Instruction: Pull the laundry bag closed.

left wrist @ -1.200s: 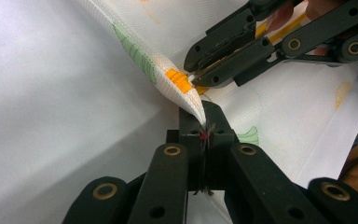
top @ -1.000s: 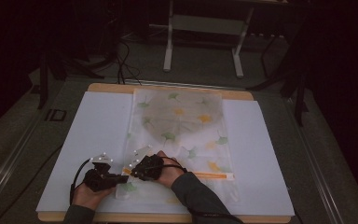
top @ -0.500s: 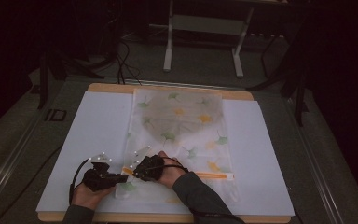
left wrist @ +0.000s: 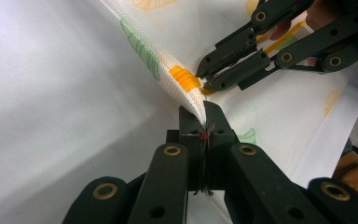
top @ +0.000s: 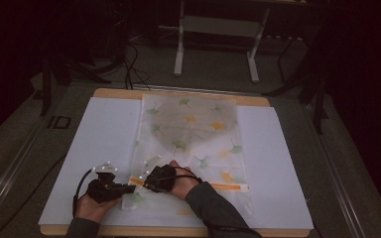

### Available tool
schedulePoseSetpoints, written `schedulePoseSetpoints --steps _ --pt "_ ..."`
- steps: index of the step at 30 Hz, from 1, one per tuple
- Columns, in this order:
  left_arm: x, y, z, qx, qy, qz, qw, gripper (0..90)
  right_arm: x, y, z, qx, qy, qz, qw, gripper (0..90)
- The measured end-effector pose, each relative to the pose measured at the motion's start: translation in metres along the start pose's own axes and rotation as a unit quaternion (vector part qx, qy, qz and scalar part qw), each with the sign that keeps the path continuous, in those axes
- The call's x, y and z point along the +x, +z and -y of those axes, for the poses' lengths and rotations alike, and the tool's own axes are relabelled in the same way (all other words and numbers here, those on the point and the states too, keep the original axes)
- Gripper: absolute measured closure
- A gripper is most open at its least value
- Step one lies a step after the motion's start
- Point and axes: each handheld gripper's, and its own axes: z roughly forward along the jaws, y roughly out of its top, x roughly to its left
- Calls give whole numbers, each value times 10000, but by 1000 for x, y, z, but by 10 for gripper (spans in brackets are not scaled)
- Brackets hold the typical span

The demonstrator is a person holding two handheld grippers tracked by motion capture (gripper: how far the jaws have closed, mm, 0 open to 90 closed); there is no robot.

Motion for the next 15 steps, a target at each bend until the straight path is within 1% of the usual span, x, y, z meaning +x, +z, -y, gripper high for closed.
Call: schedulePoseSetpoints --steps 11,12,15 --pt "1 -1 0 -37 -8 21 10000 884 0 -4 1 164 -57 18 9998 848" --pt "1 -1 0 -33 -7 26 10000 884 -1 -5 1 218 -64 25 9997 848" --pt "1 -1 0 -36 -9 27 10000 883 -1 -6 3 270 -63 17 9996 848"
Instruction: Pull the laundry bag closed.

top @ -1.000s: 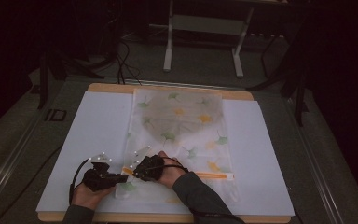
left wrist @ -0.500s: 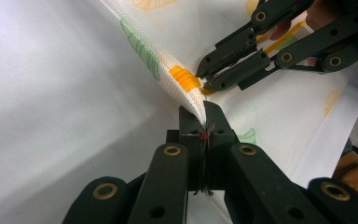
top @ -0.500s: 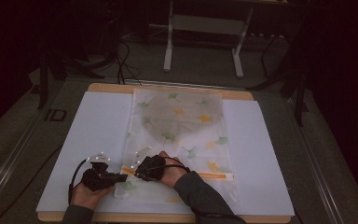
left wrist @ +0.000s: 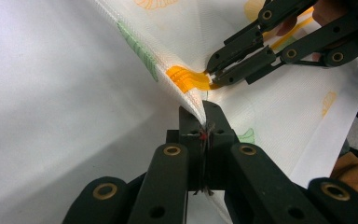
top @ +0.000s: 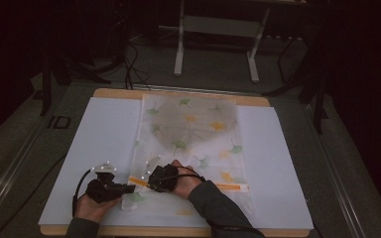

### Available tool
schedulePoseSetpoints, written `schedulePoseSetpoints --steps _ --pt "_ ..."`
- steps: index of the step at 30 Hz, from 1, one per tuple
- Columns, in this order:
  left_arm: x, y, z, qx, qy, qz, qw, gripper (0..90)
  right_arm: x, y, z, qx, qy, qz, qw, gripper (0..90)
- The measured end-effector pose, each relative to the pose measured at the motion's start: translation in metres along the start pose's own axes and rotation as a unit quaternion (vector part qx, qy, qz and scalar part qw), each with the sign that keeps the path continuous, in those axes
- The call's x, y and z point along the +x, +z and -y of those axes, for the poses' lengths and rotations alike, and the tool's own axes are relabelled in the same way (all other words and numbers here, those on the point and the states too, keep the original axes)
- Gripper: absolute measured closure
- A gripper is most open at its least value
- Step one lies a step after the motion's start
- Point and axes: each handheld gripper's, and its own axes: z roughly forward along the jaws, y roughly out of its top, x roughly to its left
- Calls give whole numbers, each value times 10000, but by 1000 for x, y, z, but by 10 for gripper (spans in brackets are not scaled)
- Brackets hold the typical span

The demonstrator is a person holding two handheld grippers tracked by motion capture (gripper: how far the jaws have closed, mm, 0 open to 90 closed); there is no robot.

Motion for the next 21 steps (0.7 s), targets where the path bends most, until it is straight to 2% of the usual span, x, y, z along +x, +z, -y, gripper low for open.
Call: schedulePoseSetpoints --steps 21 --pt "-1 -1 0 -36 25 -8 10000 884 -1 -7 4 224 -32 -4 9997 848"
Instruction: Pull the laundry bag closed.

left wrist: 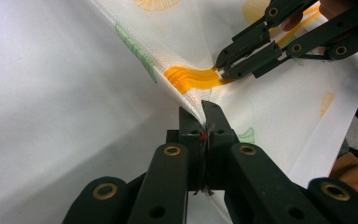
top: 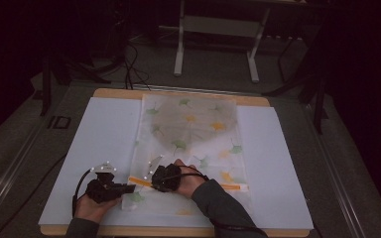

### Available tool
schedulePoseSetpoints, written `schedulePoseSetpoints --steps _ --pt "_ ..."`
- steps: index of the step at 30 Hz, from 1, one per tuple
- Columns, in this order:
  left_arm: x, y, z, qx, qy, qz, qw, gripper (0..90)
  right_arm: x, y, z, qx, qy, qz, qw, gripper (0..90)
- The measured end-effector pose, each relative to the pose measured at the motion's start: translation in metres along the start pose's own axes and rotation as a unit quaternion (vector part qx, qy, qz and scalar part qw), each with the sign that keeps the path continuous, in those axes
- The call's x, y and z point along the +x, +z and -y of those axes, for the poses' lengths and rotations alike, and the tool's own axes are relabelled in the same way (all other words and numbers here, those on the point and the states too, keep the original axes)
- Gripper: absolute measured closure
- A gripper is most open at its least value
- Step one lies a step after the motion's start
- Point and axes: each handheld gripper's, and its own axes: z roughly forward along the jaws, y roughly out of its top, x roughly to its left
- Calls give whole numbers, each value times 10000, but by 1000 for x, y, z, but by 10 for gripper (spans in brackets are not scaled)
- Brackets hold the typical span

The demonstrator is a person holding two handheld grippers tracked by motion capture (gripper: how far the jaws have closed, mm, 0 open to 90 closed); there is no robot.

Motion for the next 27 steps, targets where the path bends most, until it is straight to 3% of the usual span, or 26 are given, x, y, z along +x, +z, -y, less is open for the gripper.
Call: schedulePoseSetpoints --steps 27 --pt "0 -1 0 -28 29 -36 10000 884 -1 -7 6 295 -46 62 9995 848"
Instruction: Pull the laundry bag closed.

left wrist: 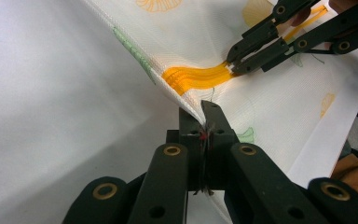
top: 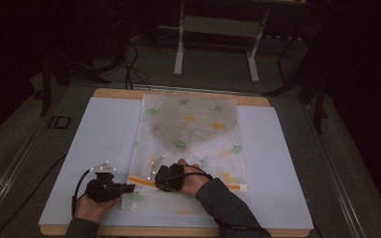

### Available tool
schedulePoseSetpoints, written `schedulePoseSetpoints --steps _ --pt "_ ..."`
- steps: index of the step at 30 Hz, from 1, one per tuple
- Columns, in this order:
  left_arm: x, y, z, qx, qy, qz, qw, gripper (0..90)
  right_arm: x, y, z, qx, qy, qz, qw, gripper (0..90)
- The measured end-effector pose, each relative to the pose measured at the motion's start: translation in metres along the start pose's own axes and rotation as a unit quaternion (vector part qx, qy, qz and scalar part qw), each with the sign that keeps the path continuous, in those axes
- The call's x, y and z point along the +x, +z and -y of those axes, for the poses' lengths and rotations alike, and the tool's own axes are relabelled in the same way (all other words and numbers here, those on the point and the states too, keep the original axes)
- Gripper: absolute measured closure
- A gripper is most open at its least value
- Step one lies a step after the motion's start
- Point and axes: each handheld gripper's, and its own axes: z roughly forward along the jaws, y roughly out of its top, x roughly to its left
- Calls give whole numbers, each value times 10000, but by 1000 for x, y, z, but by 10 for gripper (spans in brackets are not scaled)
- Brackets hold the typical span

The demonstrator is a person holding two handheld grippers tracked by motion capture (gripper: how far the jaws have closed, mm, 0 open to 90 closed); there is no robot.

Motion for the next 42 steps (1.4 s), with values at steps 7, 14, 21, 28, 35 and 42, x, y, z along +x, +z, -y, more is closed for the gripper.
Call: schedulePoseSetpoints --steps 7,14,21,28,35,42 --pt "0 0 0 -6 -8 -7 10000 884 -1 -2 2 35 4 -9 10000 848" --pt "0 0 0 -1 3 5 10000 884 -2 -2 4 74 19 -18 10000 848" --pt "0 -1 0 -7 -1 5 10000 884 -4 -5 8 133 32 -18 9999 848" --pt "1 0 0 -1 -3 10 10000 884 -4 -6 10 156 32 -21 9999 848" --pt "1 -1 1 6 -6 18 10000 884 -4 -8 13 227 5 6 9997 848" --pt "1 -1 1 7 3 20 10000 884 -5 -11 18 255 29 3 9997 849"
